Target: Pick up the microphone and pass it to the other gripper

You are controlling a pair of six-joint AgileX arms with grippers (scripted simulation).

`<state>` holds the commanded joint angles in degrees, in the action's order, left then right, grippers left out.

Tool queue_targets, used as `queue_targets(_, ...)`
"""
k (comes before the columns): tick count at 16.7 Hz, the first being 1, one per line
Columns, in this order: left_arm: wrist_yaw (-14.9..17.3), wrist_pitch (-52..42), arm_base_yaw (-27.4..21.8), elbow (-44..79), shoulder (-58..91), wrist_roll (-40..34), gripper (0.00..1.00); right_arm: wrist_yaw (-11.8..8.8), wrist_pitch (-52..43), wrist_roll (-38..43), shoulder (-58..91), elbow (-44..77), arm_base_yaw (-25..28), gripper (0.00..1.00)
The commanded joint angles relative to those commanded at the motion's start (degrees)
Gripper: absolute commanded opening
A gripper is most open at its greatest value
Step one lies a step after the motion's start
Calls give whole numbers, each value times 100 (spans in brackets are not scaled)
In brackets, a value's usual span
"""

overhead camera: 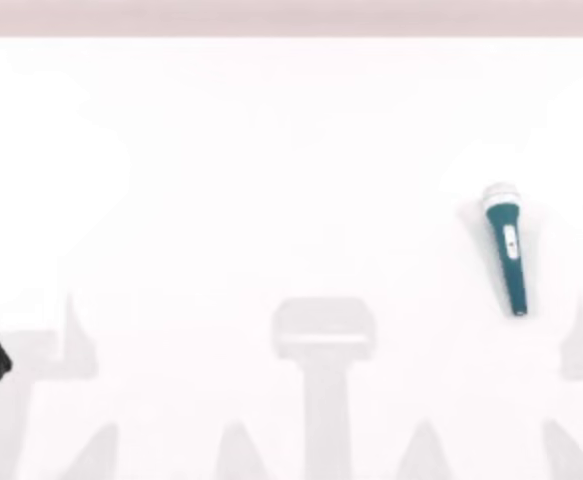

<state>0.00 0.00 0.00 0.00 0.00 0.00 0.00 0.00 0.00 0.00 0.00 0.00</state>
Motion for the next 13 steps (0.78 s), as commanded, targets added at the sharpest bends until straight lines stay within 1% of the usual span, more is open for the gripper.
queue_targets(3,0,0,0,0,0,0,100,-2,-45,10,57,51,17,100)
queue_targets(6,0,0,0,0,0,0,100,2,-438,111,594,500,150,100)
queue_targets(9,0,0,0,0,0,0,100,33,-1107,315,1673,1322,359,100)
queue_targets(13,0,0,0,0,0,0,100,87,-2177,721,3776,2830,703,100)
